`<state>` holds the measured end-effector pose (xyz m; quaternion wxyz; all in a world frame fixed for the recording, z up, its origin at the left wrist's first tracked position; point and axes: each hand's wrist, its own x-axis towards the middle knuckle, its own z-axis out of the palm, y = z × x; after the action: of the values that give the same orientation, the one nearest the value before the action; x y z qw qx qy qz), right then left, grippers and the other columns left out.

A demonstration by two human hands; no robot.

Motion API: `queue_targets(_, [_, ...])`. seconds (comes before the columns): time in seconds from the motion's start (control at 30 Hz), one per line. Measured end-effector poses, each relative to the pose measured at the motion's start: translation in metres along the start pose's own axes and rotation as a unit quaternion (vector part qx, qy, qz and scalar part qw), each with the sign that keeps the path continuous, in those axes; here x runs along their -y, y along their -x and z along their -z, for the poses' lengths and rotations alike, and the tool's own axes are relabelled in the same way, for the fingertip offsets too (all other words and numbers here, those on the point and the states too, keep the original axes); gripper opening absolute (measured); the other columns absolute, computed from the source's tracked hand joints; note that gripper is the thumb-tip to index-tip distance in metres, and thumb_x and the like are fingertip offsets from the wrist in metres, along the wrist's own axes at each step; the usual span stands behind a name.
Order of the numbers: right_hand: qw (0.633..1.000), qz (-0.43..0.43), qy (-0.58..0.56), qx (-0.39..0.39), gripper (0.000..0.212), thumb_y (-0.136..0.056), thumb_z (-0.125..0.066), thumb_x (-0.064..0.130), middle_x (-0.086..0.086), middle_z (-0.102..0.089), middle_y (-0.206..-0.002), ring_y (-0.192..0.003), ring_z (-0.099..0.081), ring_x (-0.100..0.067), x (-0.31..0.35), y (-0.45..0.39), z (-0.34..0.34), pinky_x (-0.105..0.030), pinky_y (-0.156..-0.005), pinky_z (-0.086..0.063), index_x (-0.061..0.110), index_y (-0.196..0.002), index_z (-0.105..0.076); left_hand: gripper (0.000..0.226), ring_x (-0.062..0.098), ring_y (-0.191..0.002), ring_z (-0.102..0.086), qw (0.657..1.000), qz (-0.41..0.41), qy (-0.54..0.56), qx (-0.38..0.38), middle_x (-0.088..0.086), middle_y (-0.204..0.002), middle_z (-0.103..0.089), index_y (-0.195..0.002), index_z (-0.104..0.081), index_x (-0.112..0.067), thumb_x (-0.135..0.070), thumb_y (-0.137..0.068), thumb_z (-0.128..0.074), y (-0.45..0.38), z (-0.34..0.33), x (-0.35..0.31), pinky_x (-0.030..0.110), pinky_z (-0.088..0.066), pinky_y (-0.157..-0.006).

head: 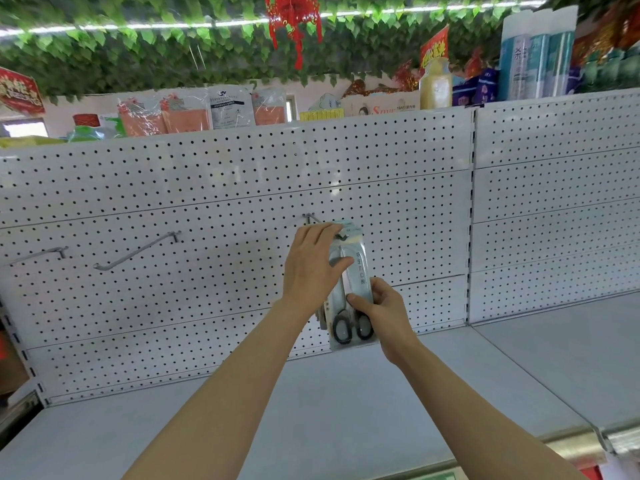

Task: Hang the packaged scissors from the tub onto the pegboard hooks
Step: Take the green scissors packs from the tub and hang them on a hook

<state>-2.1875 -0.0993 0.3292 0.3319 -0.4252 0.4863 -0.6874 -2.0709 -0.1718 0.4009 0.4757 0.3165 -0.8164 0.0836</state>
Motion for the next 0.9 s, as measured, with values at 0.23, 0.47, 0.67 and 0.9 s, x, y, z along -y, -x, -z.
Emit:
queue_targets(0.23, [0.995, 0.004, 0.103, -0.005, 0.021, -0.084, -0.07, 0.017, -0.014, -0.07, -0.094, -0.091, -0.068, -0.031, -0.002, -0.013, -0.008, -0.045, -0.078, -0.059, 0.008, -0.099, -0.06, 0.062, 0.022, -0.123, -0.044, 1.0, -0.003, -0.026, 0.004, 0.002, -0.128, -0.058, -0.131, -0.056, -0.013, -0.029, -0.076, -0.079, -0.003, -0.006, 0.007, 0.035, -0.039, -0.105])
queue_targets(0.47, [0.948, 0.056, 0.312, -0.036, 0.05, -0.082, -0.071, 0.028, -0.005, -0.061, -0.121, -0.108, -0.058, -0.02, 0.0, -0.005, 0.009, -0.036, -0.09, -0.051, 0.011, -0.126, -0.054, 0.071, 0.02, -0.141, -0.029, 0.996, 0.001, -0.063, 0.06, -0.002, -0.151, -0.04, -0.145, -0.041, -0.02, -0.044, -0.084, -0.069, -0.002, 0.01, 0.003, 0.037, -0.024, -0.117])
queue_targets(0.67, [0.854, 0.181, 0.479, -0.092, 0.067, -0.086, -0.067, 0.039, -0.008, -0.051, -0.142, -0.131, -0.045, -0.024, 0.039, 0.027, 0.048, -0.043, -0.11, -0.033, 0.009, -0.141, -0.043, 0.082, 0.023, -0.145, -0.021, 0.993, -0.009, -0.1, 0.061, 0.002, -0.158, -0.028, -0.15, -0.03, -0.017, -0.054, -0.084, -0.063, 0.009, 0.043, -0.022, 0.04, -0.016, -0.119])
queue_targets(0.9, [0.722, 0.313, 0.6, -0.147, 0.064, -0.08, -0.07, 0.036, -0.015, -0.061, -0.127, -0.117, -0.056, -0.035, 0.098, 0.092, 0.121, -0.046, -0.1, -0.037, 0.004, -0.132, -0.053, 0.08, 0.027, -0.145, -0.022, 0.992, -0.065, -0.104, 0.027, 0.006, -0.157, -0.03, -0.147, -0.035, -0.014, -0.054, -0.083, -0.064, 0.039, 0.069, -0.106, 0.043, -0.015, -0.118])
